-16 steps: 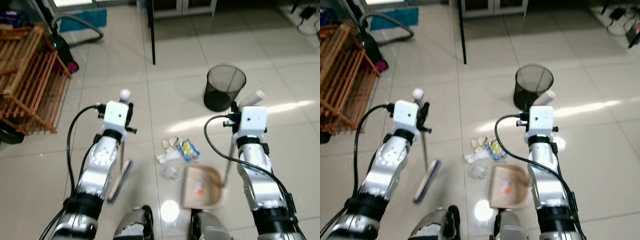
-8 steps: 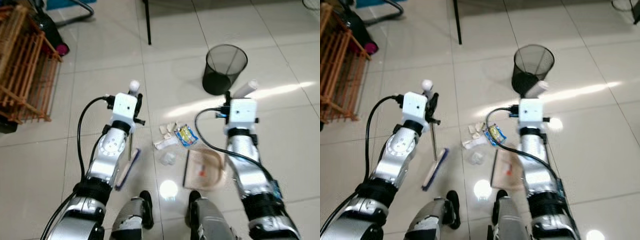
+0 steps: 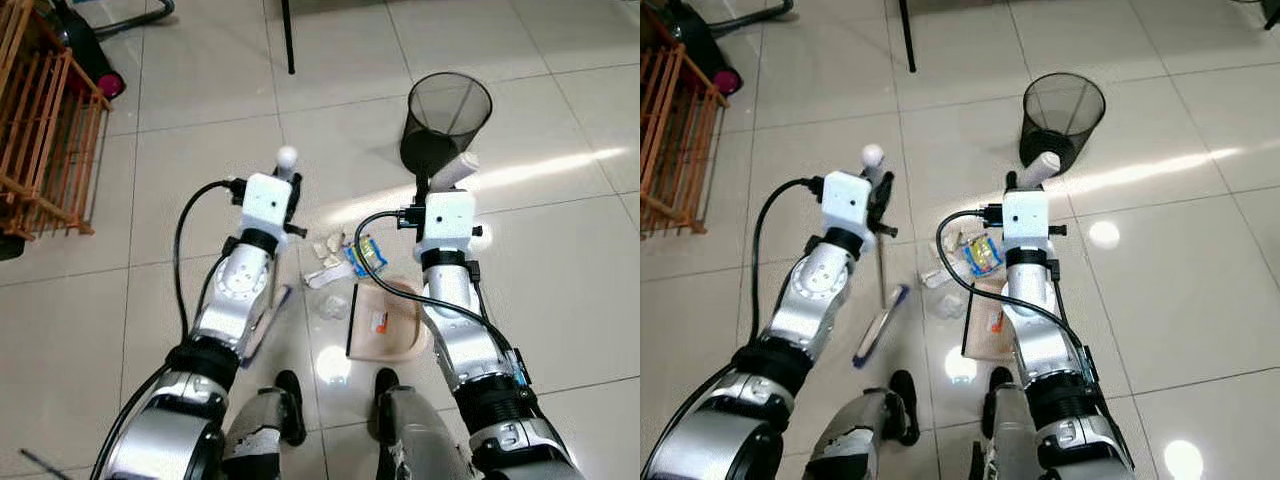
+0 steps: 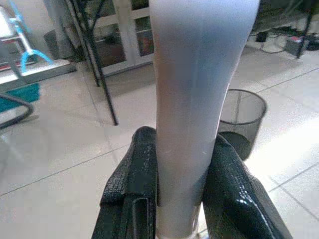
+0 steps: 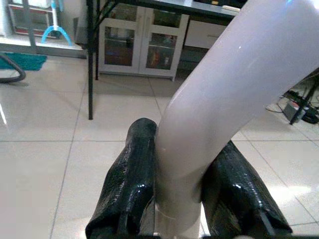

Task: Sweep floor

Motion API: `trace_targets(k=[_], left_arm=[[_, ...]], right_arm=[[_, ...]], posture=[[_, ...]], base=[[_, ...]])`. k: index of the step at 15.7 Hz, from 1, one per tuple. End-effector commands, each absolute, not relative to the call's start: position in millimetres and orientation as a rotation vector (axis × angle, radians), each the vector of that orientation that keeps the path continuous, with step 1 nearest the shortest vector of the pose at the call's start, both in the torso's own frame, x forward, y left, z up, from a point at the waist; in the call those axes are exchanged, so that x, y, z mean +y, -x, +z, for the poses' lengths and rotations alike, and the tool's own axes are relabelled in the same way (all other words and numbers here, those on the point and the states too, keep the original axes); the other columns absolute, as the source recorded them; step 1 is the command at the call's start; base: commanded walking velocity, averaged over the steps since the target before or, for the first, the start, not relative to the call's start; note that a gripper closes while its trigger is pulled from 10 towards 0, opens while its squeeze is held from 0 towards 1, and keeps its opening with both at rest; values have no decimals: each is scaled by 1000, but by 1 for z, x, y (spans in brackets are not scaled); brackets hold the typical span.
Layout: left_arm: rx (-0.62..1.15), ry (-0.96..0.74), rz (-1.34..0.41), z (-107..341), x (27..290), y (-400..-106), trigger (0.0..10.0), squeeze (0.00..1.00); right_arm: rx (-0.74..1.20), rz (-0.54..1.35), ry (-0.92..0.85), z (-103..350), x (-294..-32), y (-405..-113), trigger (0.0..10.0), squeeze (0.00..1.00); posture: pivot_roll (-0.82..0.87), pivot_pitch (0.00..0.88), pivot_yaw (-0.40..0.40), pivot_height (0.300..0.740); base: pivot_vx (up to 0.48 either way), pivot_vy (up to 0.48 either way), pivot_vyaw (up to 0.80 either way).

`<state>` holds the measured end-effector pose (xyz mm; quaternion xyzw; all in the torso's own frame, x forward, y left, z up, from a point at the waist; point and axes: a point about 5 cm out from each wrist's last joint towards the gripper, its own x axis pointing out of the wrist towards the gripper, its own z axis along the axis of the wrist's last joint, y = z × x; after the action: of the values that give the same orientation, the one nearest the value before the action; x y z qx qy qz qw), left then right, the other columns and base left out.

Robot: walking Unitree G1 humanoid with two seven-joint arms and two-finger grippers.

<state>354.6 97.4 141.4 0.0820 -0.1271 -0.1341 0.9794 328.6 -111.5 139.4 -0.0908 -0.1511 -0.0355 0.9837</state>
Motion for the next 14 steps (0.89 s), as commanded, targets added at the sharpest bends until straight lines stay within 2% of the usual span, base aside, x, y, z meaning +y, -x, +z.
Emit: trace_targets(k=[1,7,11,14], left_arm=[[-259,-123,-304,139,89,-352,10000,0],[-298,93,-580,149,41,-334,10000,0],[-330,84,-602,157,45,-335,10000,0],[-380,-16,-663,168,58,-337,10000,0]], right_arm=[[-278,-29,172,132,-101,-327,10000,0],[-247,-73,141,129,-114,-332,10000,0],[-246,-94,125,131,-121,-335,10000,0],[-247,-125,89,132,-135,-335,10000,0]], posture=[[-34,382,54,740],[-35,342,51,740],[-34,308,56,740],[-27,256,56,740]], base=[[0,0,0],[0,0,0],[0,0,0],[0,0,0]])
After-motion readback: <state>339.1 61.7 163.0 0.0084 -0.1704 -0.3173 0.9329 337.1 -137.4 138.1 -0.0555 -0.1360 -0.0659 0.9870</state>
